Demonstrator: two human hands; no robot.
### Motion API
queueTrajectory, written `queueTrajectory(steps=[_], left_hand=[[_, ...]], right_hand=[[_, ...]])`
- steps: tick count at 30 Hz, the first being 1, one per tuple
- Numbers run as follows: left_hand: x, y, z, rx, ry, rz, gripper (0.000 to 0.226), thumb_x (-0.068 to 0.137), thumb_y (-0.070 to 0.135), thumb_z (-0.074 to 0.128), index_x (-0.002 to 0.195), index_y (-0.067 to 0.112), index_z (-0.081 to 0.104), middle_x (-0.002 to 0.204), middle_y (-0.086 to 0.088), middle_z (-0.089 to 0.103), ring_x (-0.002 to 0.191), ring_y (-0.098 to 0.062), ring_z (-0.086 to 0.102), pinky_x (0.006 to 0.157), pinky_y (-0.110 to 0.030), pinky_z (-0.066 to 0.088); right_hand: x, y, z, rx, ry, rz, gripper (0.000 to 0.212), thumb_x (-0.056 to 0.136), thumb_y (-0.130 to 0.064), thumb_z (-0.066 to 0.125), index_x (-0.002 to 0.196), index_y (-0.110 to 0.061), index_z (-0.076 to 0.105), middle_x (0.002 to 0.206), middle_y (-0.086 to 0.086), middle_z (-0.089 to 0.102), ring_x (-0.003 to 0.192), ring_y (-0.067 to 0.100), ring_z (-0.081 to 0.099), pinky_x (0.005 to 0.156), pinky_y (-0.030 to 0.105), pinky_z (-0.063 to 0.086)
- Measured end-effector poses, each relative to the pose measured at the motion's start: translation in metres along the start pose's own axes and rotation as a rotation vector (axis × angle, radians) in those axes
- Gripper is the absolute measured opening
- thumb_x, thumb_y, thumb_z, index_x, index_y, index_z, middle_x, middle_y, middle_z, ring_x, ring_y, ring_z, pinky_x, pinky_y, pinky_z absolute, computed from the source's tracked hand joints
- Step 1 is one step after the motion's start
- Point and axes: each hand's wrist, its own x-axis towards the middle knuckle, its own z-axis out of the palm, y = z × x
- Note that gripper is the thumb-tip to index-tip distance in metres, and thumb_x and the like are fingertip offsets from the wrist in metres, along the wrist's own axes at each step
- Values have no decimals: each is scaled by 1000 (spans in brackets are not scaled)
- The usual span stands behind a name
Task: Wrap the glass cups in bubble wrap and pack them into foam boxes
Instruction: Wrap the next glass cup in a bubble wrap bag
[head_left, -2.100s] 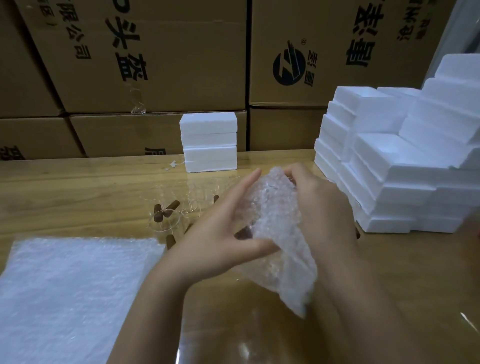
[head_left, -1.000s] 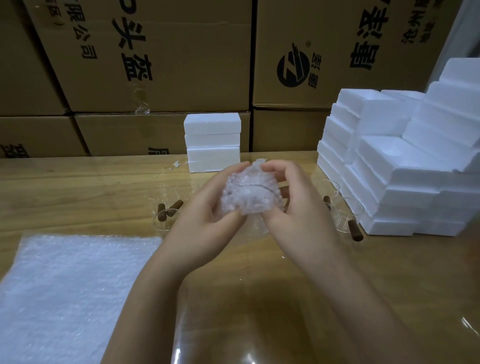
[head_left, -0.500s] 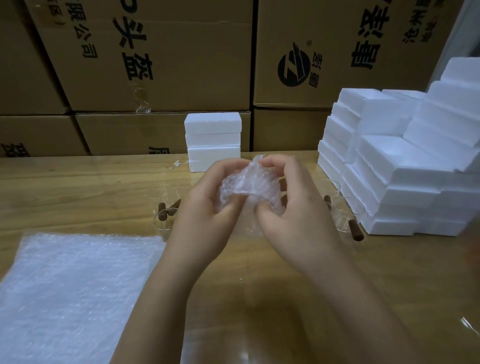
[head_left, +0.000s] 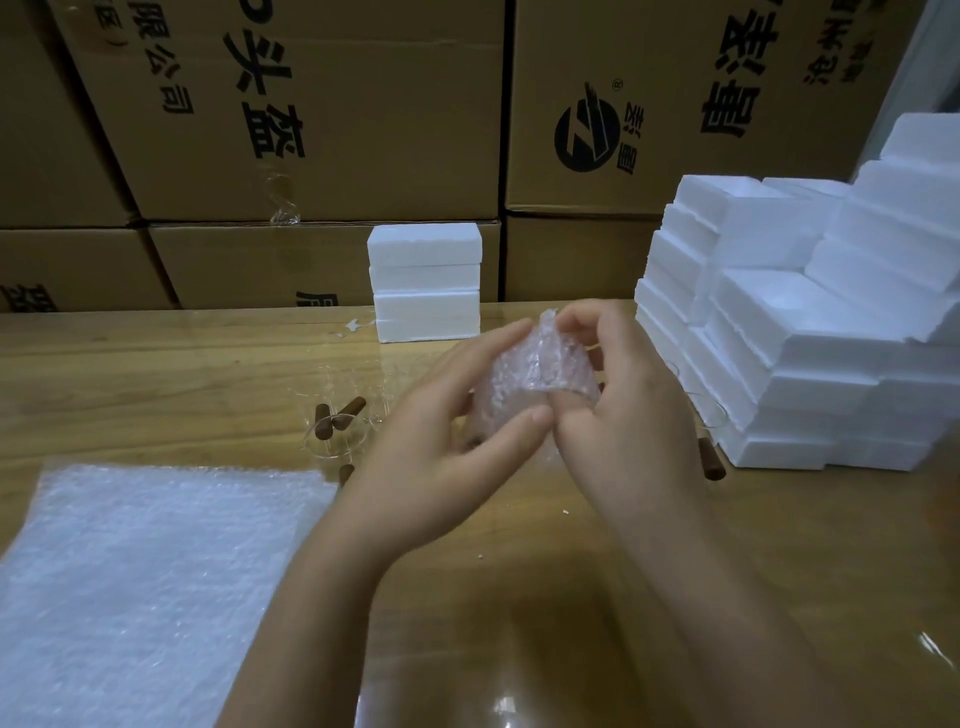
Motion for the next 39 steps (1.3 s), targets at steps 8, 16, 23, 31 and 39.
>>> queueTrajectory(steps=[8, 16, 23, 31, 39], left_hand=[[-1, -4, -14, -265, -99, -103, 50, 81, 42, 57, 128, 29, 48, 119, 32, 58, 111, 11, 55, 82, -5, 44], [-4, -1, -17, 19, -124, -45, 59, 71, 52, 59, 127, 42, 46, 116, 24, 63, 109, 3, 58, 84, -23, 54], [3, -1, -2, 504, 41, 56, 53, 87, 26, 46, 139, 21, 45, 118, 5, 61, 75, 1, 39, 64, -11, 34], [7, -6, 7, 361, 288, -11, 37, 88, 12, 47, 122, 14, 60, 92, 5, 67, 76, -9, 54, 59, -14, 37], [8, -4, 26, 59, 359, -24, 34, 81, 19, 46, 106, 43, 48, 84, 35, 59, 76, 11, 57, 58, -5, 39]], right_hand=[[7, 4, -9, 109, -117, -27, 43, 81, -4, 62, 106, -38, 52, 99, -25, 55, 95, -5, 50, 68, 11, 43], [3, 3, -3, 39, -132, -8, 60, 72, 1, 62, 112, -38, 43, 97, -27, 48, 90, -1, 48, 71, 27, 48], [-5, -4, 7, -68, 4, -73, 60, 68, -5, 69, 121, -27, 50, 98, -20, 46, 88, 10, 52, 64, 27, 39], [0, -3, 5, 204, -233, 96, 67, 83, -39, 63, 138, -46, 26, 121, -23, 43, 104, -7, 48, 78, 14, 43], [4, 3, 3, 198, -257, 194, 30, 91, -27, 56, 113, -42, 41, 90, -18, 61, 73, -6, 57, 54, 10, 44]])
